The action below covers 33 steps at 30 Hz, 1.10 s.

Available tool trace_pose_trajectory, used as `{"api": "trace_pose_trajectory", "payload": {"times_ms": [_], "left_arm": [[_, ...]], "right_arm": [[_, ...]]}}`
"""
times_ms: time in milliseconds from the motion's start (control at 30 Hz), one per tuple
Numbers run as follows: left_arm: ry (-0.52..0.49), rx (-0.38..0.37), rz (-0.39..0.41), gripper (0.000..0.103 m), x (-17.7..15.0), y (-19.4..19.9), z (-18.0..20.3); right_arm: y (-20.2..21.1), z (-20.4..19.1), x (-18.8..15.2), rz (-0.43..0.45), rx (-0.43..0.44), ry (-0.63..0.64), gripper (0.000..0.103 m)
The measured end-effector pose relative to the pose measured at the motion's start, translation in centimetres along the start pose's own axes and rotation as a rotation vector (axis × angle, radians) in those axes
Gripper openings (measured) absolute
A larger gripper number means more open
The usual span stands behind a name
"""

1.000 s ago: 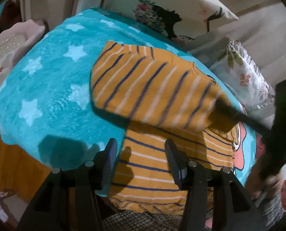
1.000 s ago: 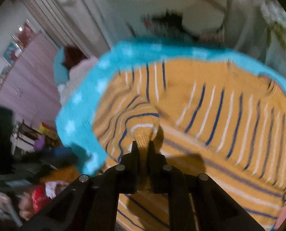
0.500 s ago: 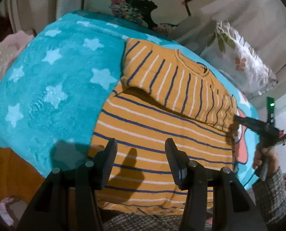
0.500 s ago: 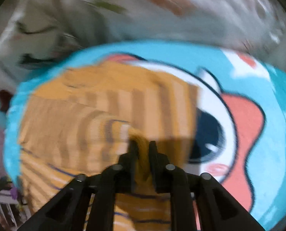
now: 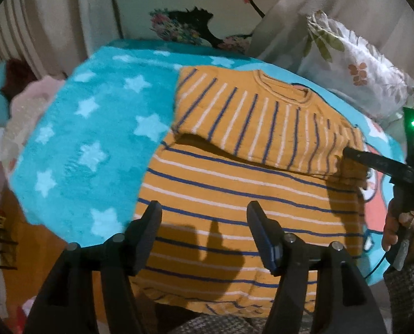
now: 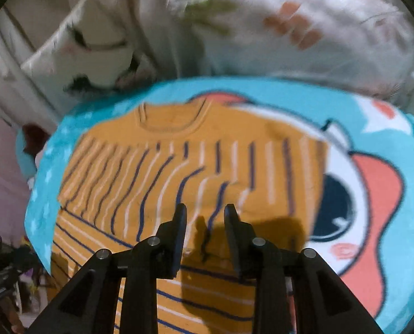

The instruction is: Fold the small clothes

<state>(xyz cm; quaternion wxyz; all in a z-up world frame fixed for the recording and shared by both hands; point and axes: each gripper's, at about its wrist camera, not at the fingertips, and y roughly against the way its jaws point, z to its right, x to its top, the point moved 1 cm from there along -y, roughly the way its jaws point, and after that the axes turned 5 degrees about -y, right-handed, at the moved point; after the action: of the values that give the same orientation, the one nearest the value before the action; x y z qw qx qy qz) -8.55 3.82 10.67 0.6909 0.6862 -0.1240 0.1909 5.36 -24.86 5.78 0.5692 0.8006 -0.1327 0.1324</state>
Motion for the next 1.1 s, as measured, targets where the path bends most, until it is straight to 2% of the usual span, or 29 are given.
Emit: {"api": "trace_pose_trajectory", "payload": {"times_ms": [100, 267, 333, 467, 533, 600, 1100], "left_arm": [[-0.022, 0.067, 0.021, 0.068, -0.2, 0.9, 0.3], [-0.044, 0.125, 0.039, 0.071, -0.3, 1.6, 0.7], [-0.056, 0.134, 0.039, 0.071, -0.3, 1.5, 1.3], [-0.09, 0.141, 0.035, 0.071, -0.3, 1.2, 2.7], [-0.111, 0.146, 0.036, 0.071, -0.4, 1.1, 3.4], [-0.13, 0.146, 0.041, 0.071, -0.4, 1.2, 4.1], [-0.159, 0.16, 0.008, 0.071, -1.7, 0.8, 5.5]], "right_arm": [[-3.4, 1.3, -0.1, -0.068, -0.058, -0.027, 0.03], [-1.6, 1.3, -0.1, -0.018, -0.056, -0.024, 0.032], [-0.1, 1.0, -0.3, 0.018, -0.074, -0.001, 0.038], [2.7, 1.2, -1.1, 0.078, -0.081, 0.014, 0.04], [3.9, 1.5, -1.9, 0.103, -0.092, 0.016, 0.046], [4.7, 1.6, -2.7, 0.118, -0.11, 0.025, 0.048], [5.1, 3.2, -6.2, 0.078, -0.148, -0.008, 0.052]]}}
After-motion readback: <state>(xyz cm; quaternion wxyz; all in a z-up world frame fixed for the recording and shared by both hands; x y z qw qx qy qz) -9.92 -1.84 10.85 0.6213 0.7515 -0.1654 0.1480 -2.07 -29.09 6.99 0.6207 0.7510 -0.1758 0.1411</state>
